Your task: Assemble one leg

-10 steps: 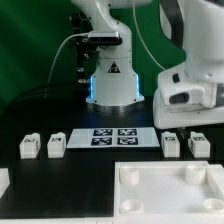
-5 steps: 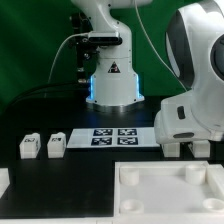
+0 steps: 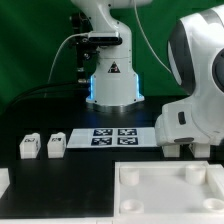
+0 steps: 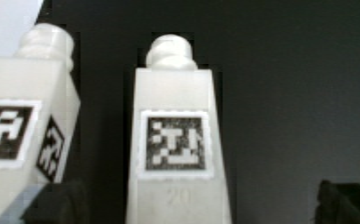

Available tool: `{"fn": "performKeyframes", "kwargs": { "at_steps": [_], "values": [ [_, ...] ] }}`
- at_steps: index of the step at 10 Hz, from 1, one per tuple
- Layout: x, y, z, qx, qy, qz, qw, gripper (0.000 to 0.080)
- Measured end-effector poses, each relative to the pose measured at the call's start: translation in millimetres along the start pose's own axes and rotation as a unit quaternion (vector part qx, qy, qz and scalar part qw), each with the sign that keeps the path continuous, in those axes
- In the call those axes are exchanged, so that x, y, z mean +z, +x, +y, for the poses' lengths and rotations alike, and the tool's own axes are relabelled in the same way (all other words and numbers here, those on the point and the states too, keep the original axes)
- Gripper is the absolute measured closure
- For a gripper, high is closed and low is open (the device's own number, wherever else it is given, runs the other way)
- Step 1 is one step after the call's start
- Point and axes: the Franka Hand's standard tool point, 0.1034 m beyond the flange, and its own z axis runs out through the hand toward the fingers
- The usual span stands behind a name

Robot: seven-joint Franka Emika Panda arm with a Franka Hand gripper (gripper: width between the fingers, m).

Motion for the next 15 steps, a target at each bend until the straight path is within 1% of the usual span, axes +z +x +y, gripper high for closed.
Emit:
{"fn": "performKeyframes", "kwargs": {
  "at_steps": [2, 3, 5, 6, 7, 8, 9, 15],
  "values": [
    [8.0, -1.2, 1.6, 0.001, -0.001, -0.008, 1.000, 0.0151],
    [9.4, -1.1, 0.9, 0.000, -0.004, -0.008, 1.000, 0.0151],
    [9.5, -1.2, 0.4, -0.001, -0.004, -0.008, 1.000, 0.0151],
    [9.5, -1.2, 0.4, -0.001, -0.004, -0.008, 1.000, 0.0281],
    [9.5, -1.2, 0.4, -0.001, -0.004, -0.008, 1.000, 0.0466],
    [9.5, -1.4, 0.5, -0.001, -0.004, -0.009, 1.000, 0.0466],
    [9.4, -1.4, 0.4, -0.001, -0.004, -0.009, 1.000, 0.0509],
    [9.4, -1.5, 0.4, -0.001, -0.004, -0.009, 1.000, 0.0509]
  ]
}}
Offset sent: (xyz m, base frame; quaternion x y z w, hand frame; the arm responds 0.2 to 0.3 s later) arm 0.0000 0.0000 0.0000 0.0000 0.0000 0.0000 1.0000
